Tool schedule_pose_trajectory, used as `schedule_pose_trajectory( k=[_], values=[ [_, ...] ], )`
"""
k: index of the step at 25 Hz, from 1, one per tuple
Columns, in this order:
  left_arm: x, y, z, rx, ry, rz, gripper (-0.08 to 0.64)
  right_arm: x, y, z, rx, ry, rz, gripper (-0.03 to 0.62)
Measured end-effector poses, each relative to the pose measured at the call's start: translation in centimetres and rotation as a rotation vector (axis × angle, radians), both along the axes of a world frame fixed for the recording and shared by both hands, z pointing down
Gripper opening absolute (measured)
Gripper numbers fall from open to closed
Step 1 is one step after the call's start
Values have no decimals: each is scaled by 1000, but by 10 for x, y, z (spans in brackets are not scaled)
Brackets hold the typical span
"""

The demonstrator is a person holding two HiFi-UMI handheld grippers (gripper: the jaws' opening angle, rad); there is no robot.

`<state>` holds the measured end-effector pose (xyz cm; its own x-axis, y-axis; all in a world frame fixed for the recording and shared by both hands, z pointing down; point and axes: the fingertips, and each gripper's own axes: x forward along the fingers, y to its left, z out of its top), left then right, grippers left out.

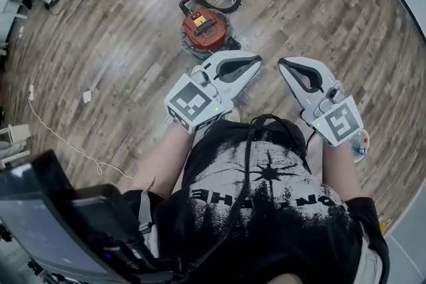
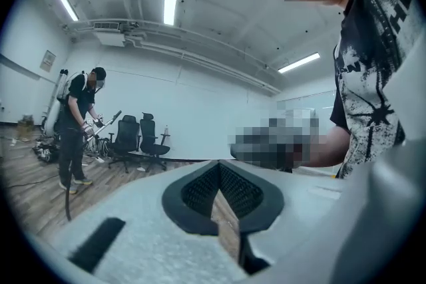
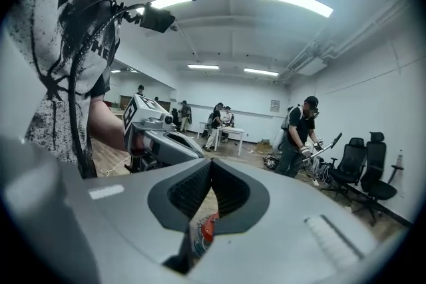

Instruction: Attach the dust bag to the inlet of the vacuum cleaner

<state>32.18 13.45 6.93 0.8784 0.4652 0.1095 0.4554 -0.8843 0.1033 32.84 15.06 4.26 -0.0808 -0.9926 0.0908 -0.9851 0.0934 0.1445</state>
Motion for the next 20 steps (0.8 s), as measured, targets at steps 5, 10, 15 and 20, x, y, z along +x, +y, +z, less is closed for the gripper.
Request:
schedule_pose_trajectory(
  k=[5, 10, 15, 20],
  values=[
    [15, -27, 3, 8, -18, -156, 0, 19, -31, 6, -4, -32, -164, 8],
    [34, -45, 4, -5, -49, -388, 0, 41, -54, 16, -30, -61, -400, 8],
    [47, -45, -3, -17, -67, -595, 0, 59, -61, 14, -44, -84, -598, 8],
    [41, -43, 3, 50, -73, -722, 0, 59, -60, 27, -70, -84, -736, 8]
  ],
)
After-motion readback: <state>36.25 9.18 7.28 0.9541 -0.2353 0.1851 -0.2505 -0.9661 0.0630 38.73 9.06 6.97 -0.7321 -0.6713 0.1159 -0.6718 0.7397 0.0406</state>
